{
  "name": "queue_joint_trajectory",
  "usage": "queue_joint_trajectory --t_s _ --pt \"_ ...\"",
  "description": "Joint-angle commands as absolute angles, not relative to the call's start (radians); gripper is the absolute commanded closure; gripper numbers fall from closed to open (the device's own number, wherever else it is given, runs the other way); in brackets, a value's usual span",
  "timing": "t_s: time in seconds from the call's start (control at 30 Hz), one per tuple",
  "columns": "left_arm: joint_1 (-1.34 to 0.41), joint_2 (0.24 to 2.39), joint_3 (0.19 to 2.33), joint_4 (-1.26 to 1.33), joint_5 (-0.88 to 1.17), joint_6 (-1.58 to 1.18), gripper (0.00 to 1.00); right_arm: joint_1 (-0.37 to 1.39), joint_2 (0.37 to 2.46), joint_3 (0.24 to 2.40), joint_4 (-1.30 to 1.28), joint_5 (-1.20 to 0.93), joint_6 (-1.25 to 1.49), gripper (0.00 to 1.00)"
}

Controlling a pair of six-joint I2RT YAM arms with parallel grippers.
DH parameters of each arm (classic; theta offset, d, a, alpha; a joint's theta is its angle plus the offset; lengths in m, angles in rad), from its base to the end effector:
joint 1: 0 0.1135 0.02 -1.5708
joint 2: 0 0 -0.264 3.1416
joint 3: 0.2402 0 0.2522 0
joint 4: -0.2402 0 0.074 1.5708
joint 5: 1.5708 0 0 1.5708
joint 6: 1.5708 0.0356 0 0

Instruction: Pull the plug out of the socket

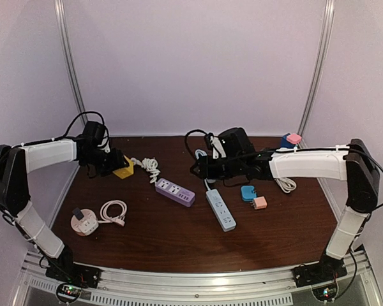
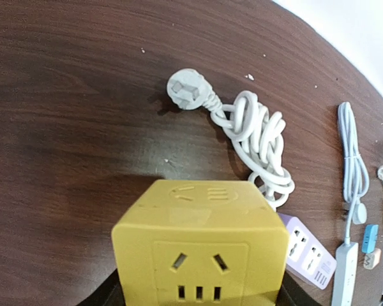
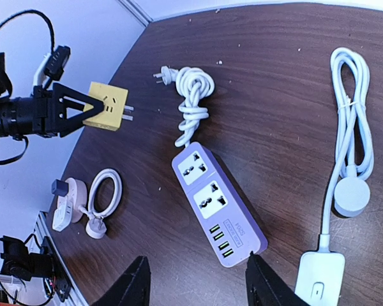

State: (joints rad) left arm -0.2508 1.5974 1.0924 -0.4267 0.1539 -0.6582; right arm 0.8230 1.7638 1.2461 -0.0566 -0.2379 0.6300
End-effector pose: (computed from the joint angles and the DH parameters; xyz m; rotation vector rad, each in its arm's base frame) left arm 0.3237 -0.0886 0.2238 -0.4571 2.5381 -0.5531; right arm 0.2688 0.3022 0.2445 -0.3756 2.3067 1.0511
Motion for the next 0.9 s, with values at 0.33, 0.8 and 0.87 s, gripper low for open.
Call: queue_joint_trajectory --t_s 0.33,0.8,0.87 --pt "-0.117 1.762 1.042 -0.196 0.554 -0.653 0.82 0.750 1.540 1.165 -0.149 -0.077 0.481 0.11" --pt "-0.104 1.809 1.022 -0.224 0.520 -0.623 0.59 0.713 1.479 1.098 -0.163 -0.046 0.472 0.05" --pt "-0.105 1.810 1.019 -0.233 0.508 -0.617 0.53 0.713 1.477 1.095 -0.163 -0.043 0.472 0.04"
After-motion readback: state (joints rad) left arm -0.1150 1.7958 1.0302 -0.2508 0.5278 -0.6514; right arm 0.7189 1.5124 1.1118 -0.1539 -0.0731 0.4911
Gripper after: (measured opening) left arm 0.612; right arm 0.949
